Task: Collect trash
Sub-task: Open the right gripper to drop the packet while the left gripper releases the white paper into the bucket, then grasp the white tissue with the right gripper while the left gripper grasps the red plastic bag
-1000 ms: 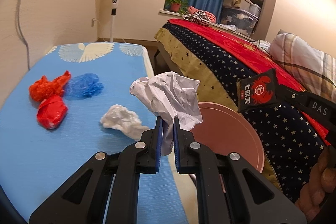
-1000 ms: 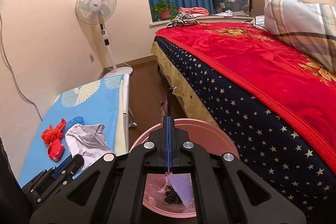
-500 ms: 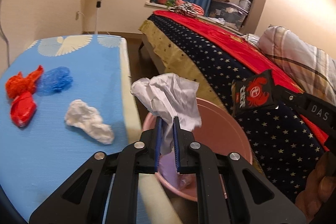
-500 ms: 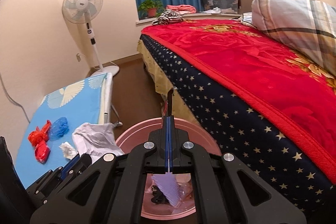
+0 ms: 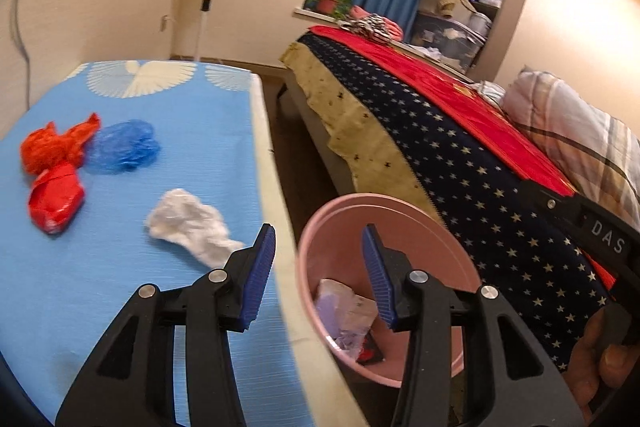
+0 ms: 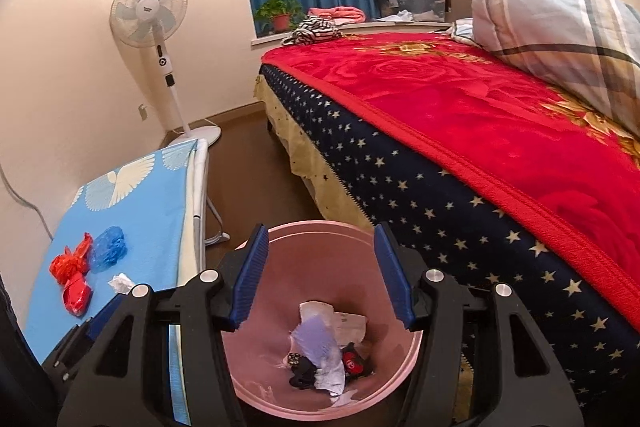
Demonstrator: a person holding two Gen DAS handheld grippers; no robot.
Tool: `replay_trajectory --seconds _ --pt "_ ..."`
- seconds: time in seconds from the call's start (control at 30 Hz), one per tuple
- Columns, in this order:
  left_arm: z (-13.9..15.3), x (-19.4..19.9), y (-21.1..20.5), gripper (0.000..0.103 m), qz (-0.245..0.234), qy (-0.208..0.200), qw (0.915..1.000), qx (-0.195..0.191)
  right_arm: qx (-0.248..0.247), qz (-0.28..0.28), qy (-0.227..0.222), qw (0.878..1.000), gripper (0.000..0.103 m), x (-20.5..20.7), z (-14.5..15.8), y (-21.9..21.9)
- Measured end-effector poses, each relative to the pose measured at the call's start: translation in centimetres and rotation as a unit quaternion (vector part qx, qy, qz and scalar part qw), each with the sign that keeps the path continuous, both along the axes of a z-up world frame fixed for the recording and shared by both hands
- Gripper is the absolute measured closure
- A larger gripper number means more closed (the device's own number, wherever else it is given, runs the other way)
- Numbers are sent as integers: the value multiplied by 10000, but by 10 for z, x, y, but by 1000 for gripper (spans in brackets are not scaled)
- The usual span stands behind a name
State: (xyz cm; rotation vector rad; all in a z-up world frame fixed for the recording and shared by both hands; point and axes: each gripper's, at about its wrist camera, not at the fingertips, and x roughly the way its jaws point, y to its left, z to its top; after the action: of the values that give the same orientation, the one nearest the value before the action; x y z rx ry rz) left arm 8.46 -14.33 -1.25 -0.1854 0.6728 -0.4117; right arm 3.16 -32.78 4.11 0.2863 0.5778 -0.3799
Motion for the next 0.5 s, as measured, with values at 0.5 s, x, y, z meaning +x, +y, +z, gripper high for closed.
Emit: replay_trajectory --seconds 0.5 --pt "8 -5 19 59 357 -218 9990 175 25 295 -132 9995 47 -4 4 12"
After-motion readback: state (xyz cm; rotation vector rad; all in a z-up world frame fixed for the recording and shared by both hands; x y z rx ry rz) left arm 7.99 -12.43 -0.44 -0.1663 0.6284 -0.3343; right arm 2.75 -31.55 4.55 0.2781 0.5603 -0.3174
